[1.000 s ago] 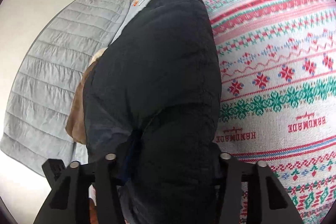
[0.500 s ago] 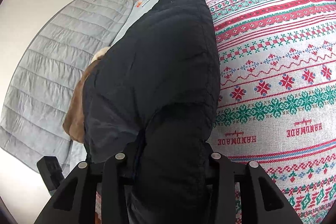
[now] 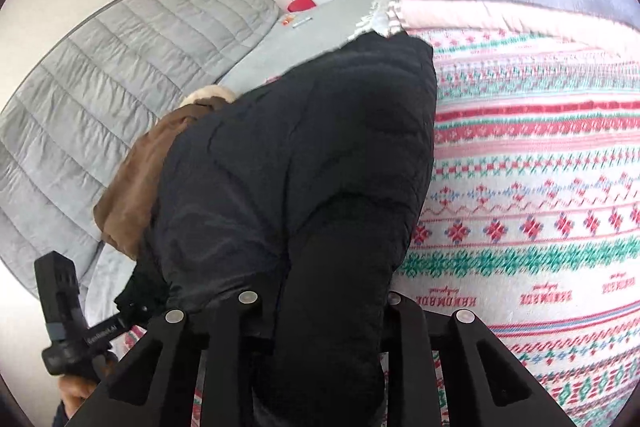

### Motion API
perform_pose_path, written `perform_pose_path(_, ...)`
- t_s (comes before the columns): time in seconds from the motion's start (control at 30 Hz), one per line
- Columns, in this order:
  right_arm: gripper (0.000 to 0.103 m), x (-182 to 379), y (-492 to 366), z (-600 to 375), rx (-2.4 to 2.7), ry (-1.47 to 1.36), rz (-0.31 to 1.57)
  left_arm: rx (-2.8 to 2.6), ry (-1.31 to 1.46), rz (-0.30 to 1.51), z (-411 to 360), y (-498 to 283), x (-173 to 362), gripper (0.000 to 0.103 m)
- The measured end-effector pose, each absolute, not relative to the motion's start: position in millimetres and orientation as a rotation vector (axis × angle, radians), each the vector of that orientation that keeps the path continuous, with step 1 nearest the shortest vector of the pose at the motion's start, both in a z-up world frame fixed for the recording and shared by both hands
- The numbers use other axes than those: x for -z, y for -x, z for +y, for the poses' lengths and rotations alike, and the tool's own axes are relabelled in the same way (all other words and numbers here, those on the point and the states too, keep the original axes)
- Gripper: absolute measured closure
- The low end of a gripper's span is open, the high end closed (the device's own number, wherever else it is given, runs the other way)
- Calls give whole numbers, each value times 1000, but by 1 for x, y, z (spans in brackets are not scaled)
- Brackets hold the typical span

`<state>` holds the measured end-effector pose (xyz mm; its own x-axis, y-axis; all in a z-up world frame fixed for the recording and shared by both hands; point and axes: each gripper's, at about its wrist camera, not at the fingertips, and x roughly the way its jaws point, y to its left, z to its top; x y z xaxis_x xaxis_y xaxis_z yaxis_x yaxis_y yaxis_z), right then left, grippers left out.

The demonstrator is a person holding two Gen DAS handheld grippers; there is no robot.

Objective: Fold large clothes
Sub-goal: 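Lift the jacket bundle with both tools and carry it onto the brown jacket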

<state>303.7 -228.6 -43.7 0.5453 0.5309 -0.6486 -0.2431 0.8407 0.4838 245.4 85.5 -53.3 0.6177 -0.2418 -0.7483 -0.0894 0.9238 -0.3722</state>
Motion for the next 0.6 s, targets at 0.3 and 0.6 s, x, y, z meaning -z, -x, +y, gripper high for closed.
perform_pose_path(0.3,81,17,-293,-244,-461,-315,787,146,393,838,81,-243,28,84)
perform_pose_path(0.6,82,-11,-274,-256,-423,-257,676,211,441,773,78,-256,0,85)
